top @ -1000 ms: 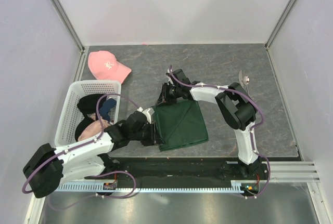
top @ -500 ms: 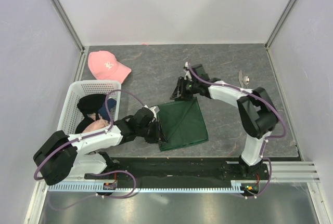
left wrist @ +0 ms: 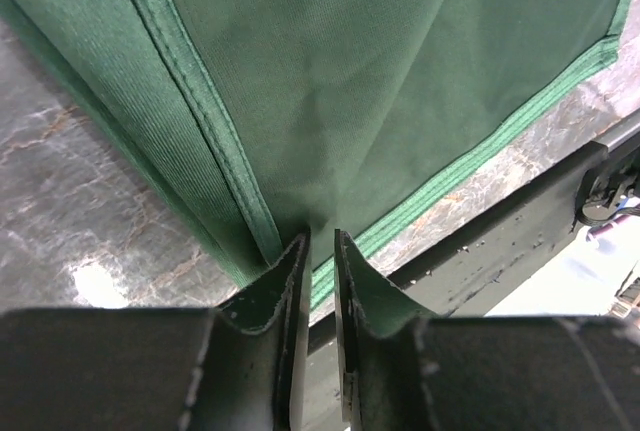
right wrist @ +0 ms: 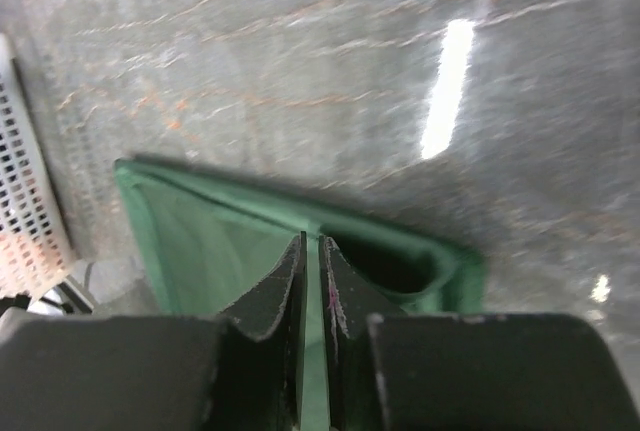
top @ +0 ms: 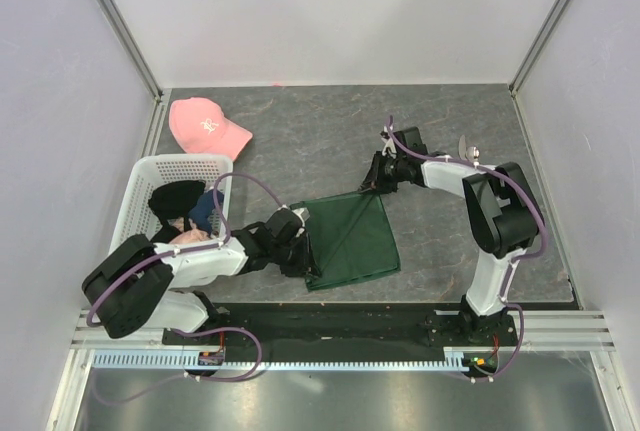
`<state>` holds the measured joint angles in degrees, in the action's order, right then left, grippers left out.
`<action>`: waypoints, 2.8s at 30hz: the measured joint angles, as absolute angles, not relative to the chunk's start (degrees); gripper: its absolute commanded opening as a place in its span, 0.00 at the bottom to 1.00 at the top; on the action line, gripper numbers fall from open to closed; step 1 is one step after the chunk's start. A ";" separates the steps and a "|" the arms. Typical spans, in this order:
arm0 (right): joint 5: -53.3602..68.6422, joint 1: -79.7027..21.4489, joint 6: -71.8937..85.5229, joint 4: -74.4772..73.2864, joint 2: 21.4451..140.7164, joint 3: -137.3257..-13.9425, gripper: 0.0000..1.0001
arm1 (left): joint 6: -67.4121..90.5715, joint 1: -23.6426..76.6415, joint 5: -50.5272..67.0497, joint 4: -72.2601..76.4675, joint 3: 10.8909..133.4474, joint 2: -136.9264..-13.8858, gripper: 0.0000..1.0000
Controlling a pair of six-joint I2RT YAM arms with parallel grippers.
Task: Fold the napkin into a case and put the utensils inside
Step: Fold the top corner of the square-folded napkin into a folded napkin, then smooth out the upper triangle-folded napkin at the center of the board.
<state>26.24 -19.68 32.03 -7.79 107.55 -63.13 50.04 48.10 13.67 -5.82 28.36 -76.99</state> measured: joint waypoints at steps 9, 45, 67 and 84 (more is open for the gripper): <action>29.50 -17.39 30.79 -3.90 112.81 -64.49 0.15 | 50.09 48.01 15.35 -0.32 25.98 -77.32 0.22; 25.34 -17.50 28.71 -7.79 101.69 -58.61 0.21 | 39.07 28.58 10.94 -9.96 51.92 -93.34 0.54; 24.97 -17.50 30.24 -4.78 98.00 -48.42 0.05 | 34.63 27.07 7.35 -14.50 58.59 -99.77 0.31; 24.53 -17.50 31.27 -3.51 99.07 -48.16 0.03 | 34.20 27.07 6.11 -16.21 57.21 -97.01 0.02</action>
<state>24.53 -17.50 31.27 -3.51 99.07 -48.16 34.20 27.07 6.11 -16.21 57.21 -97.01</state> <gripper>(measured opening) 0.040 0.034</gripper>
